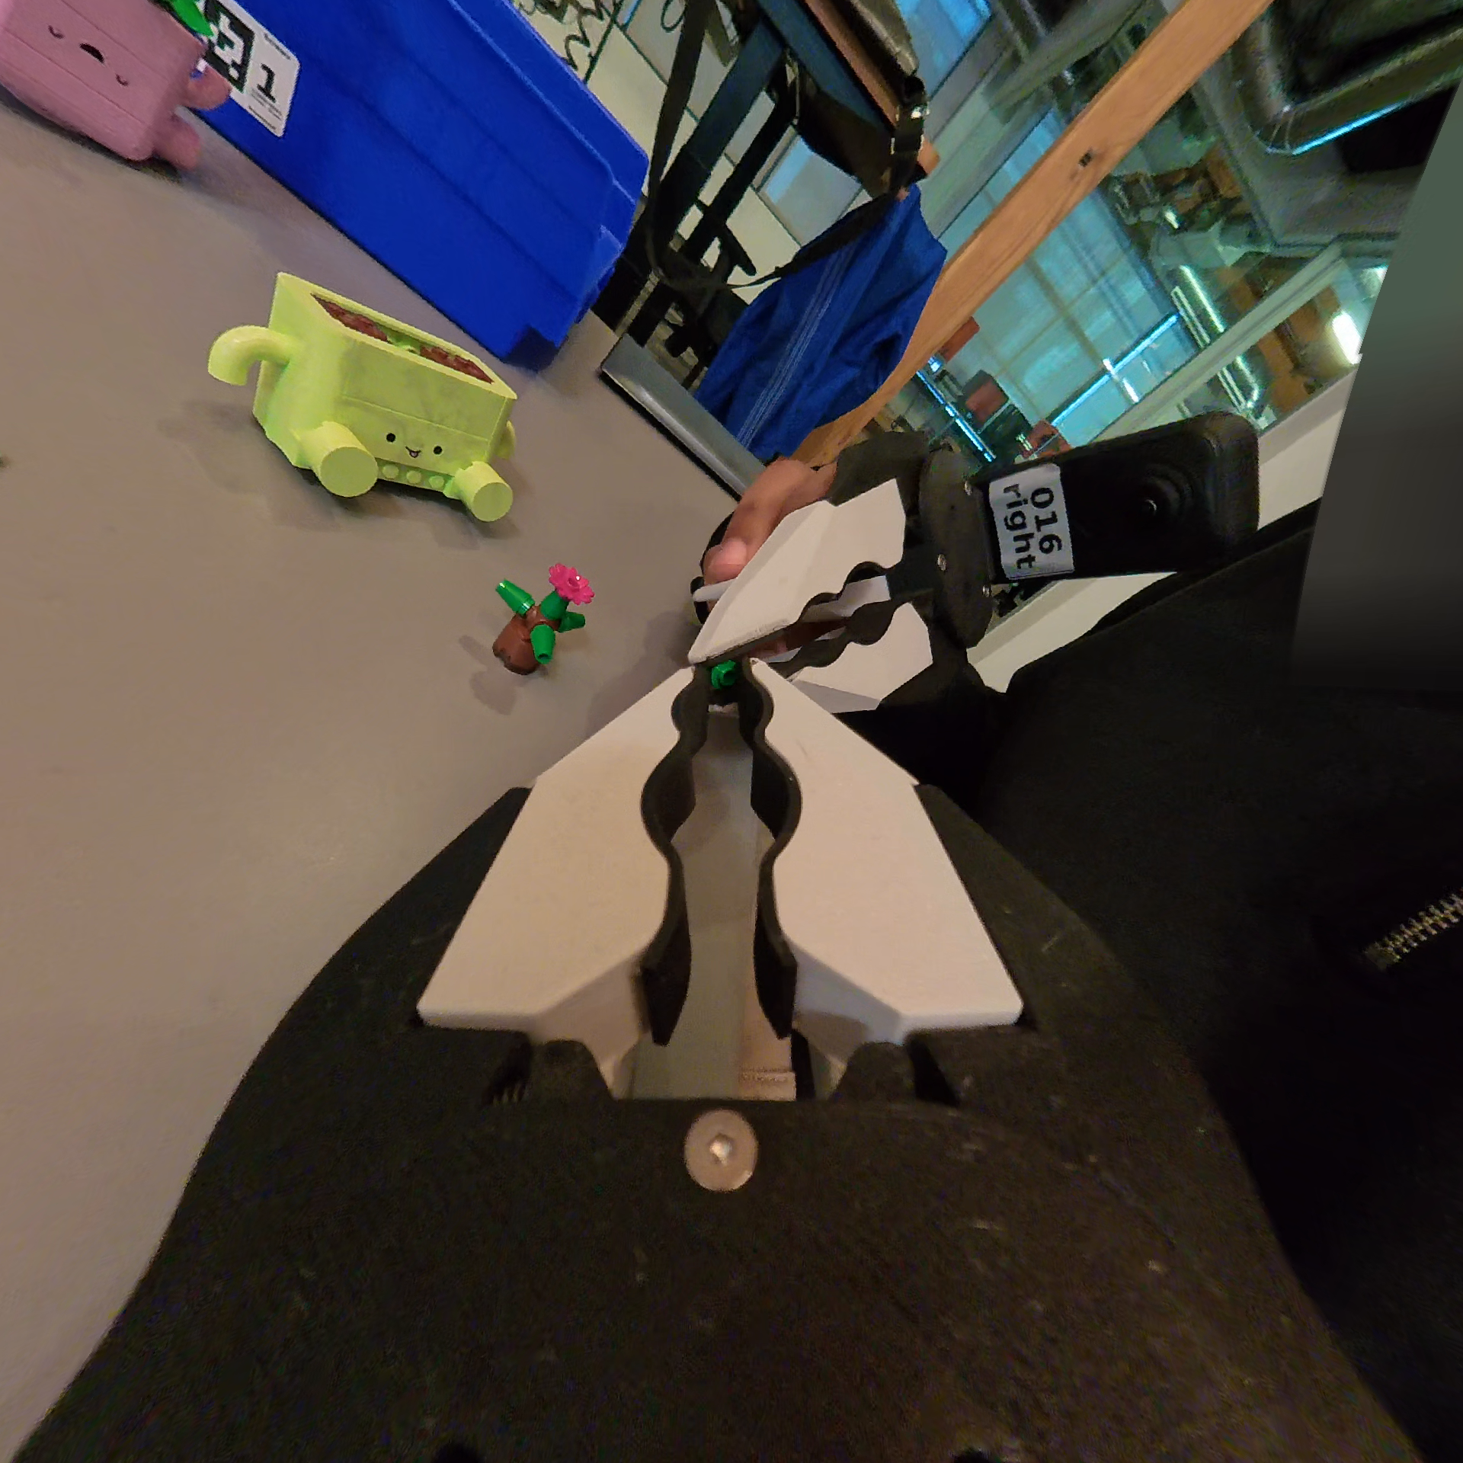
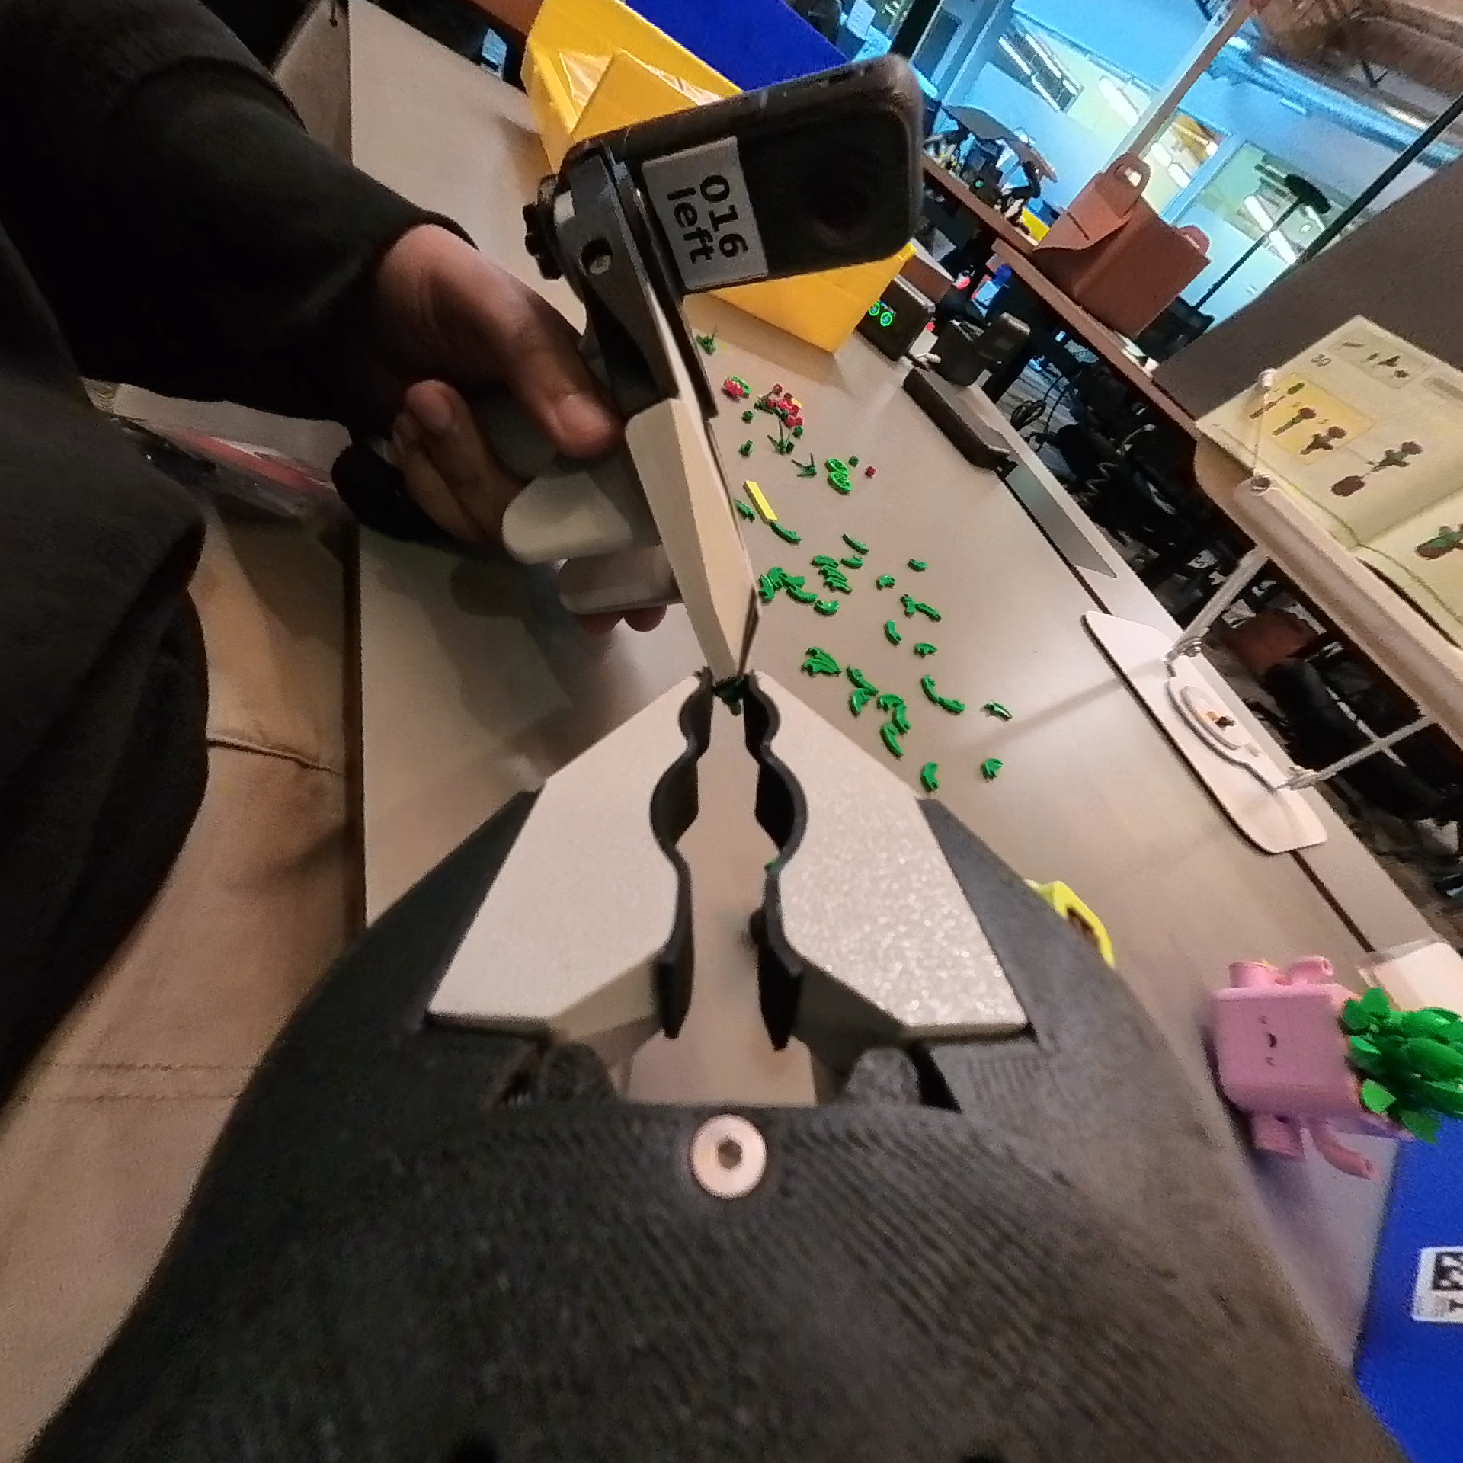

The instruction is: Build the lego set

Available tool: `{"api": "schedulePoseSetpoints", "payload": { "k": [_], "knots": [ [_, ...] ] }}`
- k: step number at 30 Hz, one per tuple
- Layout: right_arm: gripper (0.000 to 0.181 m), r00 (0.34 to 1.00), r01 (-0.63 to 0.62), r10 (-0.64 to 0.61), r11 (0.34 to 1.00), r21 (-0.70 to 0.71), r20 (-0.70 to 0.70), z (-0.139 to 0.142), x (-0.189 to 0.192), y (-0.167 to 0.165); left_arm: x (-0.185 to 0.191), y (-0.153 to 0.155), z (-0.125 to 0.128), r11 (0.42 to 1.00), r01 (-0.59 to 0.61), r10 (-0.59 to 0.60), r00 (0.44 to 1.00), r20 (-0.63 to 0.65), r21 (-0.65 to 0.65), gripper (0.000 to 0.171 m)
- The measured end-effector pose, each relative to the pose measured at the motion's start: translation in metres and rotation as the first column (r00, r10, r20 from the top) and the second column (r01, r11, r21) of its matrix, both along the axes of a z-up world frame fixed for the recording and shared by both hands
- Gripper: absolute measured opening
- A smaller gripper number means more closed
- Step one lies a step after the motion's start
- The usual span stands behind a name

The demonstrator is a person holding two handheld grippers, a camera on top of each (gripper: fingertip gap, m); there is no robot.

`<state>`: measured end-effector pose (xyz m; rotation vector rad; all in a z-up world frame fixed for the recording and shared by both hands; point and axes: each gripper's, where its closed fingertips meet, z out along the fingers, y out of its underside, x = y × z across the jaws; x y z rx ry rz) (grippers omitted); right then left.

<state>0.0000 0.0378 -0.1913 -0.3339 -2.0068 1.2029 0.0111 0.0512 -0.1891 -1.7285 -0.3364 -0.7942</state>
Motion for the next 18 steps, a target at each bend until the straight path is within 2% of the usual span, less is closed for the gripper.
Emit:
{"api": "schedulePoseSetpoints", "payload": {
  "k": [1,3,6,8,10,12,14,18],
  "knots": [
    [0.006,1.0,0.004,-0.004,1.0,-0.006,0.0,0.001,0.0,0.0,-0.001,0.0,0.0,1.0,-0.007,0.007,1.0,0.003,0.003,0.007],
    [0.005,1.0,0.011,-0.011,0.999,-0.038,0.001,0.004,-0.001,0.002,-0.005,0.0,0.003,1.0,-0.023,0.022,0.999,0.023,0.018,0.022],
    [0.005,1.0,0.001,0.0,0.99,-0.142,0.01,0.015,0.0,0.004,-0.004,-0.002,0.017,0.994,-0.013,-0.001,0.991,0.132,0.105,0.039],
    [0.005,0.999,-0.038,0.041,0.961,-0.275,0.006,0.033,0.004,0.001,0.003,-0.004,0.04,0.972,0.018,-0.092,0.947,0.309,0.234,0.047],
    [0.005,0.993,-0.104,0.116,0.895,-0.434,0.003,0.055,0.012,-0.003,0.01,-0.004,0.054,0.947,0.05,-0.194,0.876,0.442,0.316,0.056],
    [0.005,0.984,-0.14,0.177,0.831,-0.538,0.017,0.067,0.016,-0.004,0.018,-0.004,0.065,0.92,0.065,-0.269,0.823,0.5,0.387,0.056],
    [0.005,0.982,-0.133,0.185,0.819,-0.558,0.036,0.066,0.015,-0.001,0.021,-0.008,0.076,0.891,0.064,-0.319,0.793,0.52,0.449,0.052],
    [0.005,0.983,-0.123,0.179,0.813,-0.57,0.043,0.066,0.014,0.006,0.015,-0.012,0.078,0.895,0.041,-0.286,0.818,0.499,0.444,0.042]
  ]
}}
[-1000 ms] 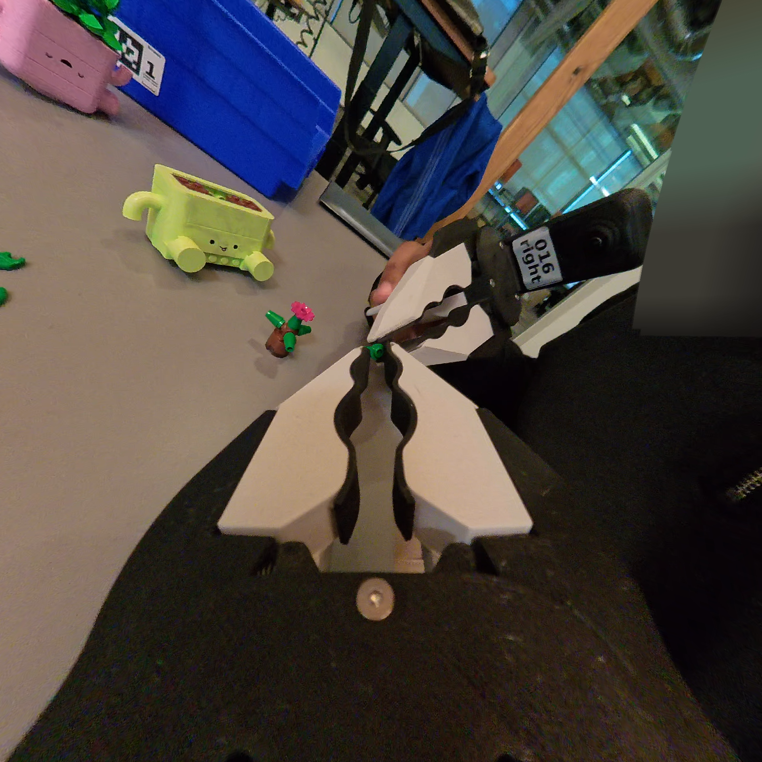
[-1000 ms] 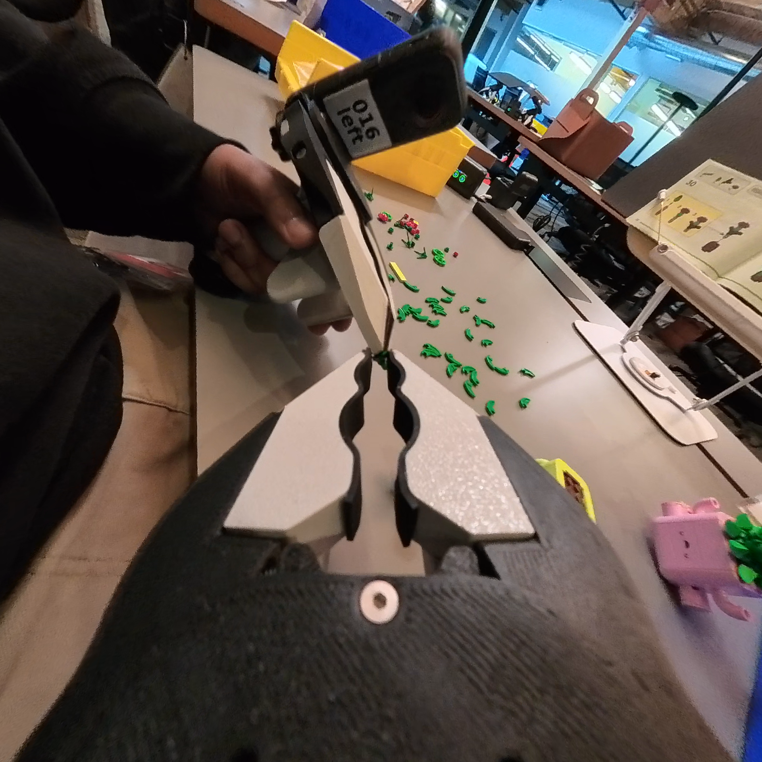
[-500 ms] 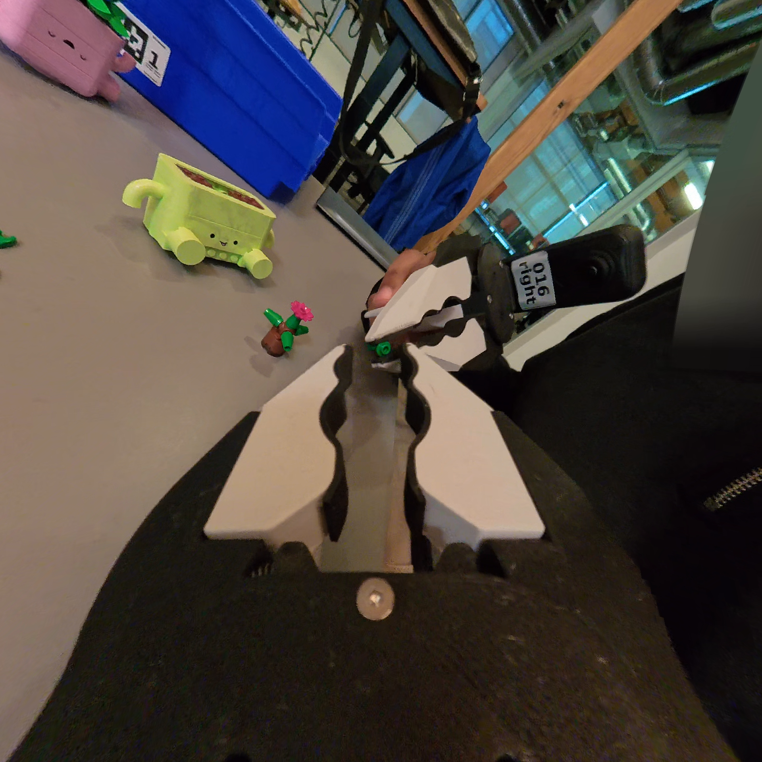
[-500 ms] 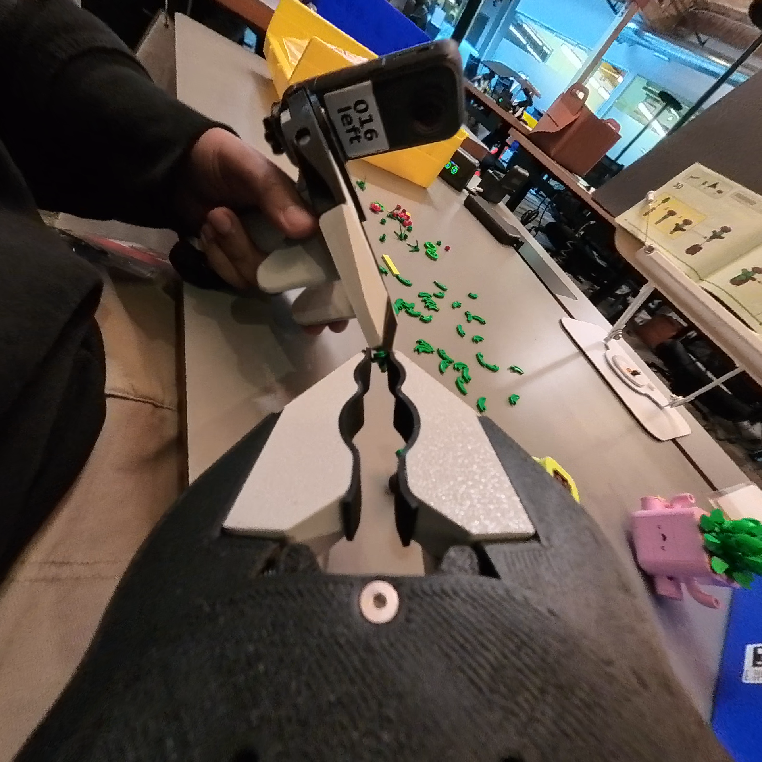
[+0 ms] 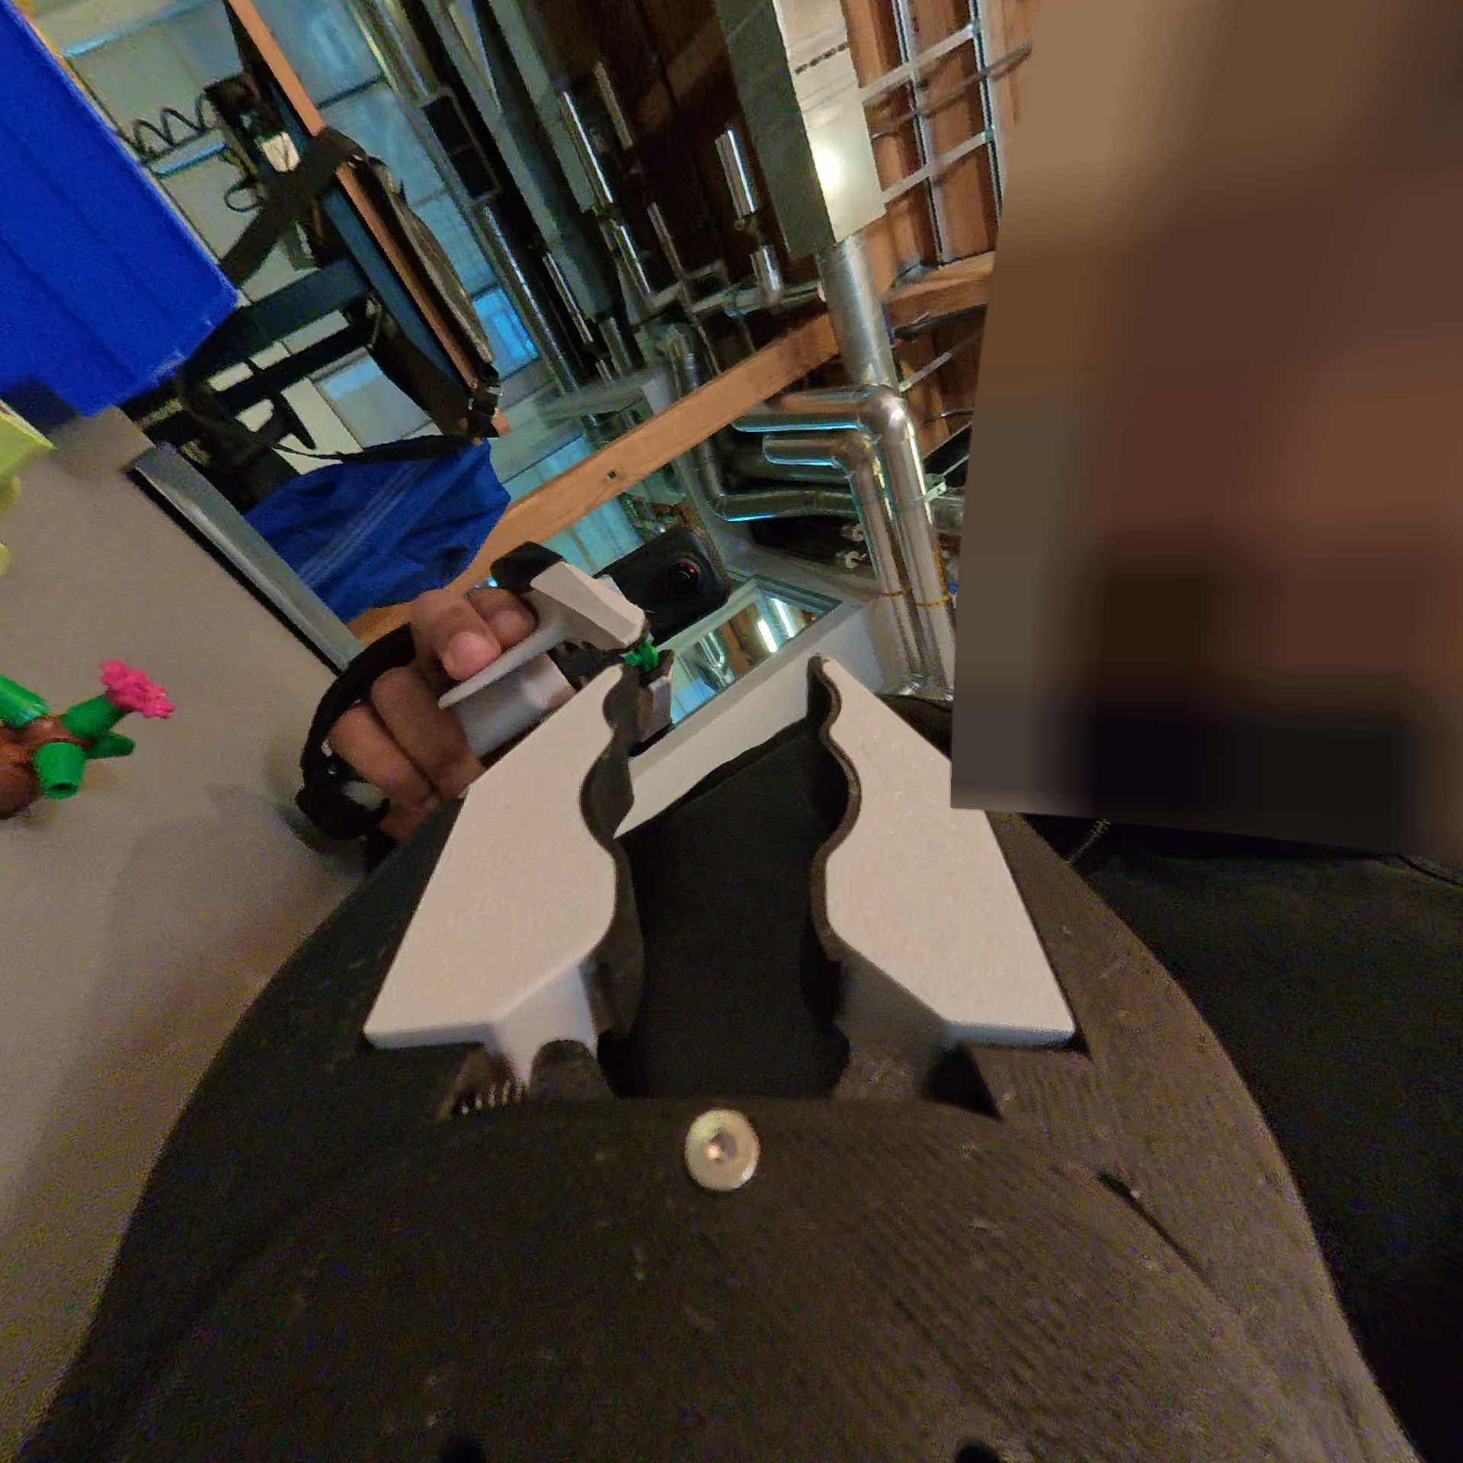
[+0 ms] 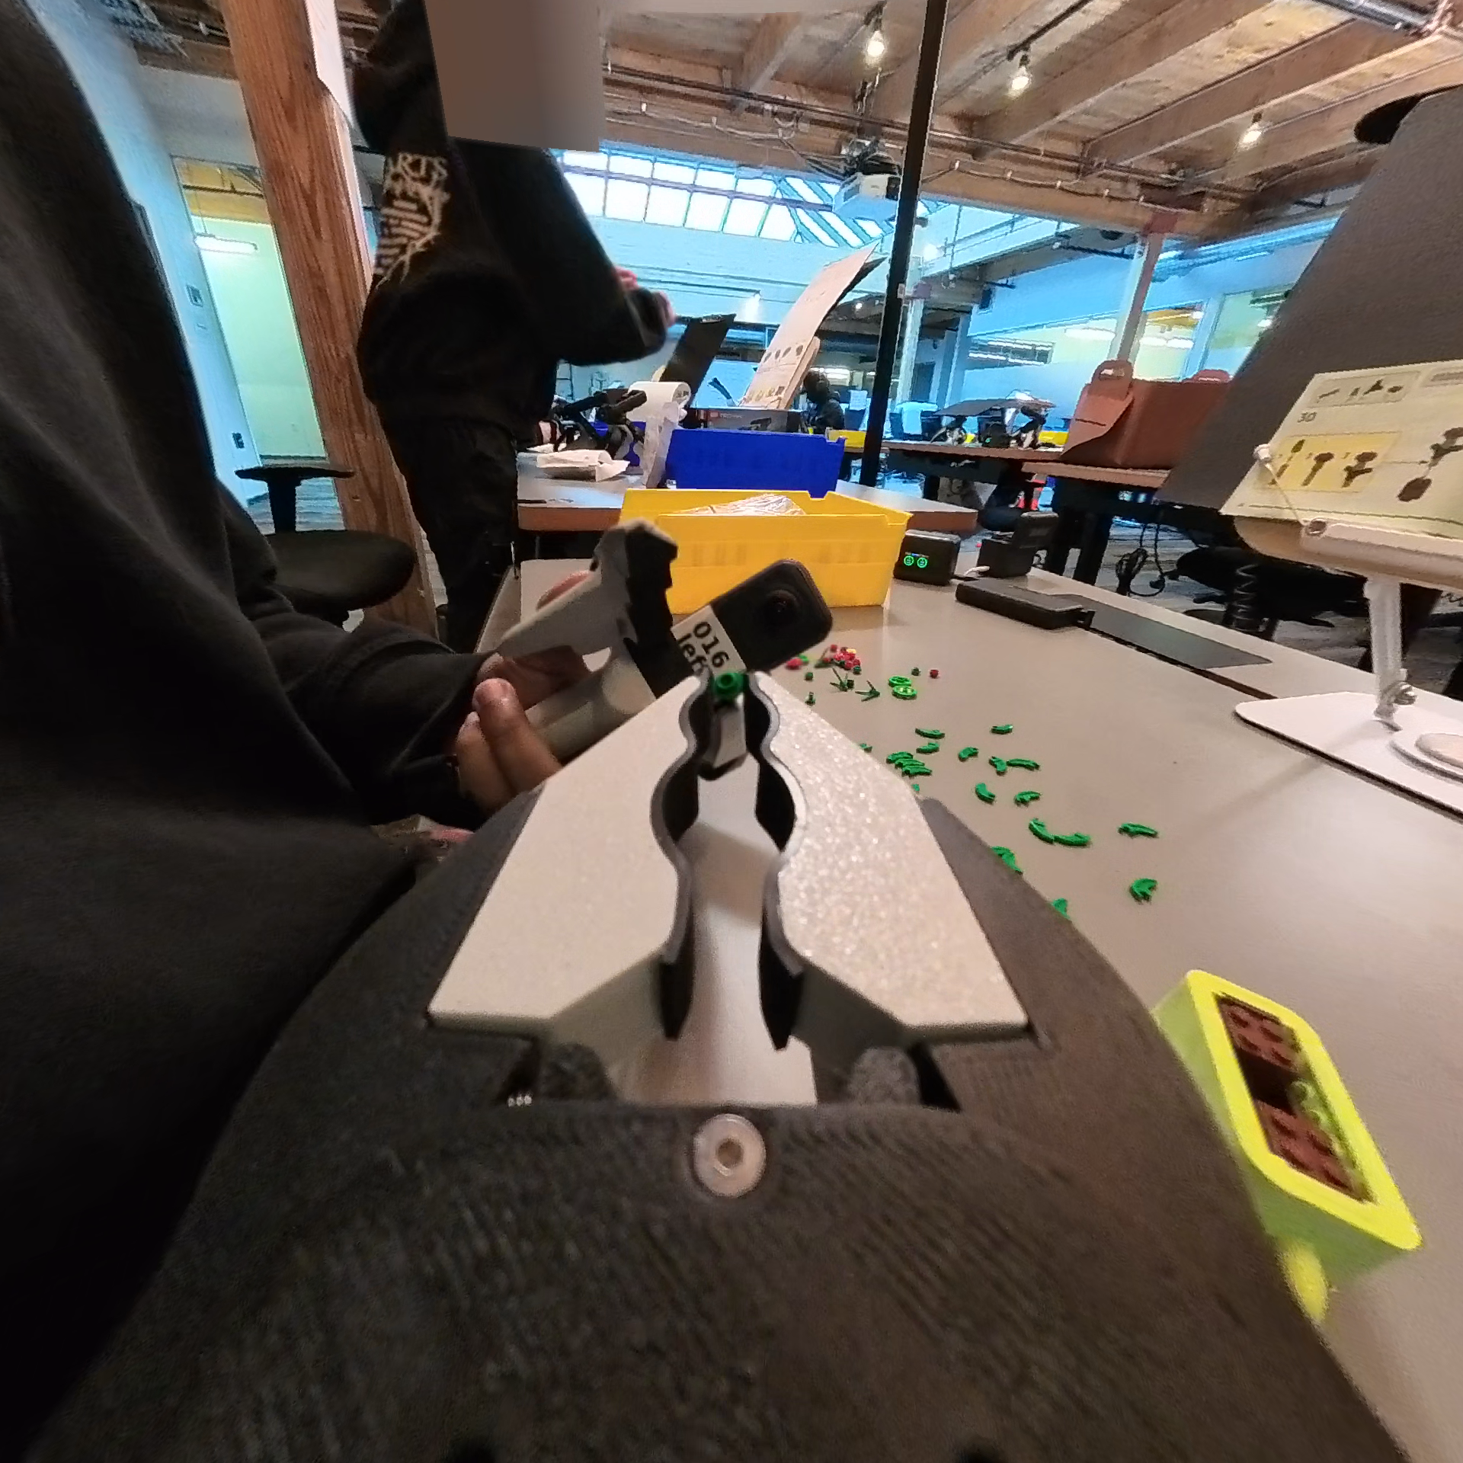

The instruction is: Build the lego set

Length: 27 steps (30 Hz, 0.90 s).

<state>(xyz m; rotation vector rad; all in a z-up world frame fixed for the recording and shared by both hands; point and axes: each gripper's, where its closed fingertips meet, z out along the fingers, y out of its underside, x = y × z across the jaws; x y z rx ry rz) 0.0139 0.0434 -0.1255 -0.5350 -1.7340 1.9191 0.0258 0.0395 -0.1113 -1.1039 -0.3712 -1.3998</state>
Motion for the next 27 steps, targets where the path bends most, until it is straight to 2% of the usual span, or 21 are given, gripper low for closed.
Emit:
{"api": "schedulePoseSetpoints", "payload": {
  "k": [5,9,12,18,27],
  "knots": [
    [0.005,1.0,-0.005,0.005,1.0,-0.001,0.008,-0.001,-0.001,0.0,-0.011,0.003,-0.011,0.995,-0.063,0.063,0.998,-0.001,-0.072,0.028],
    [0.005,1.0,-0.019,0.018,1.0,0.016,0.003,-0.002,0.001,-0.003,-0.008,0.01,-0.024,0.987,-0.067,0.064,0.998,-0.023,-0.143,0.02],
    [0.005,1.0,-0.022,0.022,0.999,0.034,0.0,-0.004,0.001,-0.005,-0.006,0.01,-0.021,0.99,-0.058,0.059,0.998,-0.003,-0.128,0.002],
    [0.005,1.0,-0.025,0.025,0.998,0.056,0.004,-0.006,0.002,-0.002,-0.004,0.012,-0.023,0.99,-0.051,0.05,0.999,-0.011,-0.129,0.001],
    [0.013,0.999,0.033,-0.035,0.995,0.097,0.023,-0.011,-0.004,0.012,-0.021,0.014,-0.032,0.971,-0.163,0.158,0.986,-0.045,-0.176,0.0]
  ]
}}
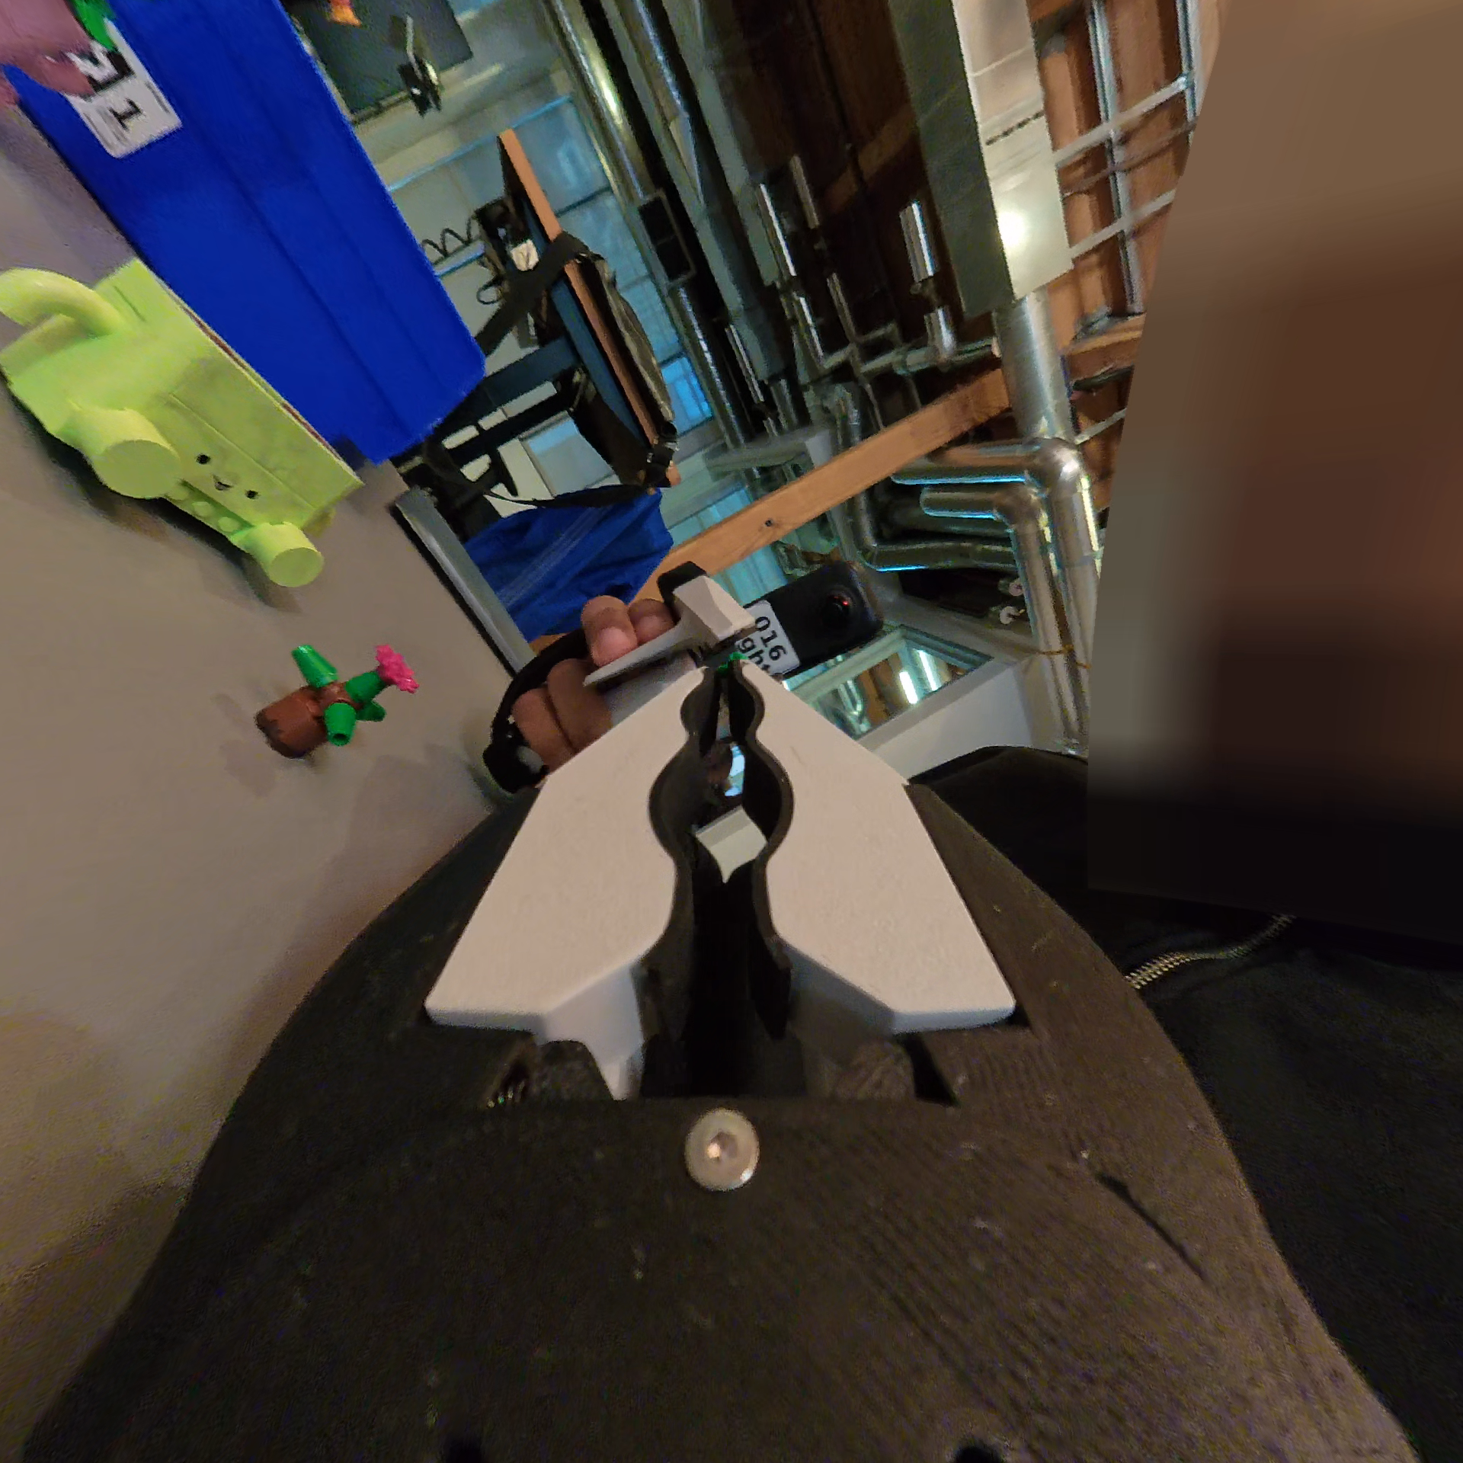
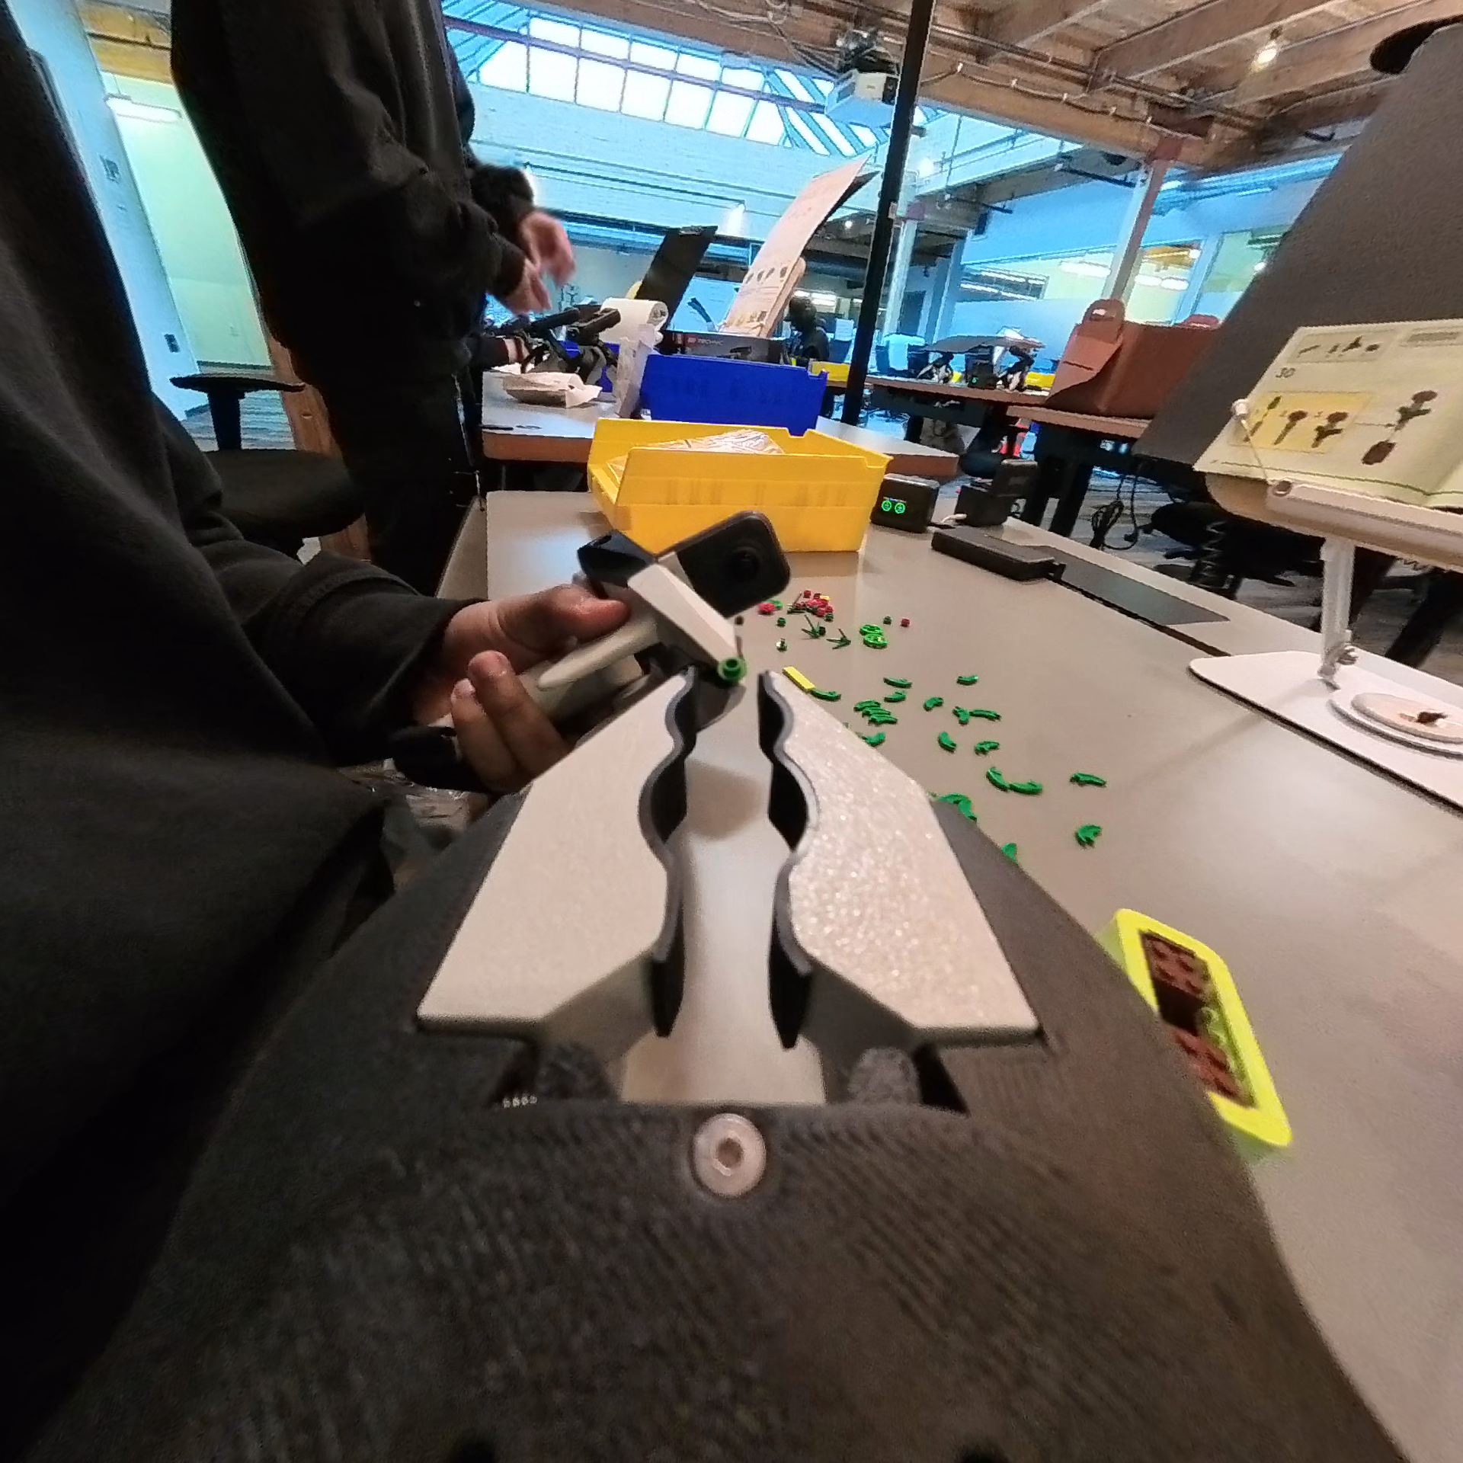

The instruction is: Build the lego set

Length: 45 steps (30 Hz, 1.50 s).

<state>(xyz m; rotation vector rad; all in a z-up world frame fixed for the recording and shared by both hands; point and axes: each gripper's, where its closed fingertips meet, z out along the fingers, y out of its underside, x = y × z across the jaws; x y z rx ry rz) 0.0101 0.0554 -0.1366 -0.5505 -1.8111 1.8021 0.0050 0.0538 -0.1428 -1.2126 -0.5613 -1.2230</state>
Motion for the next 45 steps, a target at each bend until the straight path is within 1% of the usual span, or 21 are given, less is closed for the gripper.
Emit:
{"api": "schedulePoseSetpoints", "payload": {
  "k": [6,10,14,17,21,24,27,31,34,36,37,39,41,42,44,45],
  "knots": [
    [0.012,1.0,0.011,-0.012,0.999,0.04,0.022,-0.007,-0.003,0.0,0.005,0.003,-0.005,0.999,-0.011,0.007,0.996,-0.092,-0.046,0.0],
    [0.008,0.999,-0.004,0.0,0.996,0.089,0.041,-0.015,-0.001,-0.004,0.005,0.005,-0.009,0.997,-0.024,0.015,0.993,-0.118,-0.075,0.0],
    [0.007,0.986,0.129,-0.146,0.972,0.197,0.079,-0.031,-0.018,0.019,-0.013,0.003,-0.019,0.981,-0.137,0.109,0.976,-0.189,-0.14,0.0],
    [0.007,0.98,0.164,-0.182,0.969,0.183,0.084,-0.029,-0.021,0.03,-0.031,-0.007,-0.015,0.969,-0.204,0.169,0.958,-0.232,-0.138,0.0],
    [0.009,0.986,0.134,-0.142,0.987,0.092,0.086,-0.017,-0.016,0.026,-0.05,-0.021,-0.012,0.945,-0.291,0.23,0.916,-0.329,-0.148,0.0],
    [0.009,0.987,0.117,-0.126,0.989,0.085,0.101,-0.02,-0.017,0.02,-0.057,-0.029,-0.009,0.932,-0.335,0.26,0.884,-0.389,-0.138,0.0],
    [0.009,0.989,0.094,-0.102,0.993,0.073,0.111,-0.02,-0.013,0.011,-0.058,-0.037,-0.001,0.927,-0.362,0.289,0.859,-0.423,-0.1,0.0],
    [0.009,0.989,0.074,-0.083,0.994,0.078,0.12,-0.023,0.002,0.001,-0.047,-0.049,0.008,0.925,-0.376,0.311,0.835,-0.453,-0.058,0.0],
    [0.009,0.989,0.059,-0.067,0.996,0.06,0.131,-0.026,0.02,-0.004,-0.034,-0.063,0.008,0.907,-0.419,0.359,0.819,-0.447,-0.04,0.0],
    [0.01,0.989,0.006,-0.011,0.999,0.036,0.145,-0.024,0.041,-0.013,-0.021,-0.073,0.006,0.897,-0.441,0.382,0.816,-0.433,-0.039,0.0],
    [0.011,0.986,-0.045,0.039,0.998,0.033,0.16,-0.026,0.056,-0.021,-0.015,-0.078,0.005,0.889,-0.457,0.4,0.812,-0.426,-0.036,0.0],
    [0.01,0.968,-0.143,0.127,0.988,0.061,0.218,-0.036,0.087,-0.04,0.0,-0.085,0.006,0.872,-0.49,0.437,0.798,-0.414,-0.025,0.0],
    [0.009,0.935,-0.221,0.178,0.969,0.112,0.307,-0.056,0.114,-0.059,0.016,-0.089,0.007,0.858,-0.514,0.461,0.786,-0.413,-0.021,0.0],
    [0.01,0.9,-0.268,0.201,0.955,0.129,0.387,-0.071,0.126,-0.068,0.025,-0.089,0.006,0.854,-0.52,0.466,0.782,-0.415,-0.021,0.0],
    [0.012,0.783,-0.383,0.244,0.914,0.134,0.573,-0.107,0.154,-0.086,0.042,-0.087,0.005,0.854,-0.52,0.461,0.779,-0.425,-0.025,0.0],
    [0.012,0.723,-0.428,0.254,0.895,0.128,0.643,-0.122,0.167,-0.093,0.049,-0.085,0.005,0.856,-0.516,0.455,0.778,-0.432,-0.028,0.0]
  ]
}}
